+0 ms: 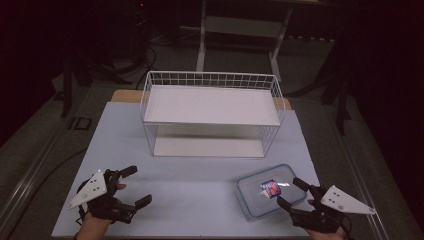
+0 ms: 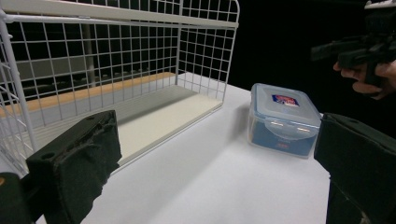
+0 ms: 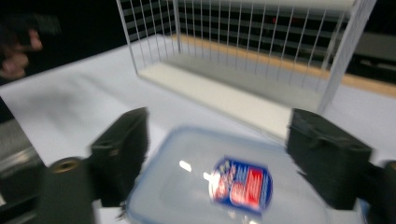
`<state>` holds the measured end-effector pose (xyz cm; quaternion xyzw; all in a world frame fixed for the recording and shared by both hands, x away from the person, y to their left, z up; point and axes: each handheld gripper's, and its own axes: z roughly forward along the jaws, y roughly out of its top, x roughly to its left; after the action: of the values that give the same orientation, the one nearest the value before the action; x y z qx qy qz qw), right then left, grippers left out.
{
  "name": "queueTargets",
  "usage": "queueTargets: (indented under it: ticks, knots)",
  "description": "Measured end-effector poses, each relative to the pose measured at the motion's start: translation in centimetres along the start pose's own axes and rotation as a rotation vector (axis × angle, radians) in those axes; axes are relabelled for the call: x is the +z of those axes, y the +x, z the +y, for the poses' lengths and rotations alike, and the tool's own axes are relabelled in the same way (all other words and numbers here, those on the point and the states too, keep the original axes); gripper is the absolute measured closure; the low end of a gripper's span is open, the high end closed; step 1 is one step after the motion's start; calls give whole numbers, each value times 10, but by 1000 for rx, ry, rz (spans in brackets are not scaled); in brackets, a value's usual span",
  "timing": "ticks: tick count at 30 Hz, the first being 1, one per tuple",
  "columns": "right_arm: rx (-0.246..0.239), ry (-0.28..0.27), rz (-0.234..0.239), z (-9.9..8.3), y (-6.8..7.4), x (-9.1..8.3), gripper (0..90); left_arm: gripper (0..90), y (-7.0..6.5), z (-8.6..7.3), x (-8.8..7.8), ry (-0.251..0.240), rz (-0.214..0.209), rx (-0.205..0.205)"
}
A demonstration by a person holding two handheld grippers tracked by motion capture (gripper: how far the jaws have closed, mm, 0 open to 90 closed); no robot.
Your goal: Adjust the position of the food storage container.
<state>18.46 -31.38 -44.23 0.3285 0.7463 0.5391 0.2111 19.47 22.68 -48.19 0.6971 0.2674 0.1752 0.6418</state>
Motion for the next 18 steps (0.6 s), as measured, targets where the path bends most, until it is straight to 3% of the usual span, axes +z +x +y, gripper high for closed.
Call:
queueTargets:
  ticks: [3, 4, 5, 9, 10, 11, 12, 13, 16, 18]
  knots:
    - [27, 41, 52, -10, -3, -2, 391, 6, 0, 0, 0, 0, -2, 1]
    - [27, 41, 52, -10, -3, -2, 391, 6, 0, 0, 0, 0, -2, 1]
    - [29, 67, 61, -18, -4, -5, 474, 6, 0, 0, 1, 1, -1, -1]
    - [51, 108, 69, -31, -7, -13, 658, 6, 1, 0, 2, 2, -2, 1]
    - [51, 108, 69, -31, -7, -13, 658, 6, 1, 0, 2, 2, -2, 1]
    - [54, 143, 79, -37, -9, -16, 742, 6, 1, -1, 3, 5, -4, 0]
    - [54, 143, 79, -37, -9, -16, 742, 6, 1, -1, 3, 5, -4, 0]
    - [51, 186, 92, -44, -11, -15, 819, 6, 1, -1, 3, 7, -5, 2]
    - [49, 228, 107, -53, -13, -11, 896, 6, 1, -1, 5, 8, -6, 4]
    - [49, 238, 118, -55, -14, -10, 897, 6, 1, -1, 5, 9, -6, 5]
